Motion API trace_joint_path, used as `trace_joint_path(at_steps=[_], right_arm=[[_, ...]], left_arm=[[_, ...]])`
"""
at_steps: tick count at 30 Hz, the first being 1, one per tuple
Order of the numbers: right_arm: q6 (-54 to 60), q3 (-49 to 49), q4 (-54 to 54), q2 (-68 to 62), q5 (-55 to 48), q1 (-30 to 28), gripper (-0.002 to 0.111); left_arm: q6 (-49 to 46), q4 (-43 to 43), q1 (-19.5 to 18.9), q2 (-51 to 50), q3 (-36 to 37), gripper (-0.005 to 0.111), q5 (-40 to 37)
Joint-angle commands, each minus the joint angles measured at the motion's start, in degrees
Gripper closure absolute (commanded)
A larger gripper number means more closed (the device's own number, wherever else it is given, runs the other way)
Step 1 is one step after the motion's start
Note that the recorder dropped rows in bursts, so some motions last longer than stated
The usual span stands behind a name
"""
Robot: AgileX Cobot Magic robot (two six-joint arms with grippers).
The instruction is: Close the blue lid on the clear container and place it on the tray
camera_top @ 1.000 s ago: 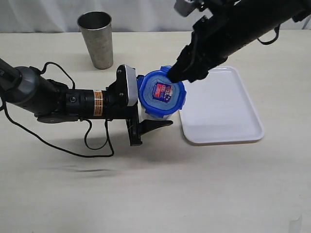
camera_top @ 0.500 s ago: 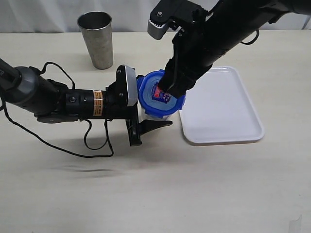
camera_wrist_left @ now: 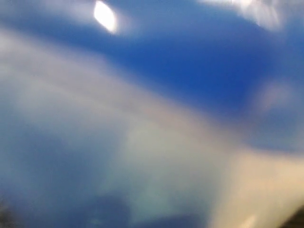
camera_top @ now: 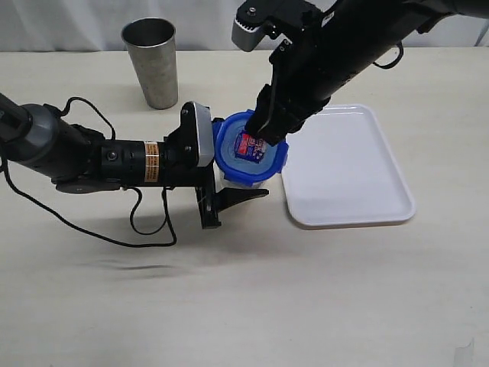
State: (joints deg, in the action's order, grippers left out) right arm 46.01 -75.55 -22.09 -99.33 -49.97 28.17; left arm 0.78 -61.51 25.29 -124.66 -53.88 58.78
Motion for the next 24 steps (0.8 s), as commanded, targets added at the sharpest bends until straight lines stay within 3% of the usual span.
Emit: trace_joint_path(at_steps=[1,14,24], right_arm=[[0.3,2.2,1.5,-5.6,-3.7,0.5,0.072],[2.6,2.2,0.6,-7.1,-5.6,0.5,0.072],[-3.7,-1.0,5.1,-1.9,-1.8,0.0,0.071]], left_arm=[[1.0,-1.0,0.6,-0.2,0.4,0.107,-2.8],[1.2,-0.9,0.6,-0.2,0.4,0.107,-2.5],[4.4,-0.3,0.6,-0.2,0.4,0.107,-2.4]])
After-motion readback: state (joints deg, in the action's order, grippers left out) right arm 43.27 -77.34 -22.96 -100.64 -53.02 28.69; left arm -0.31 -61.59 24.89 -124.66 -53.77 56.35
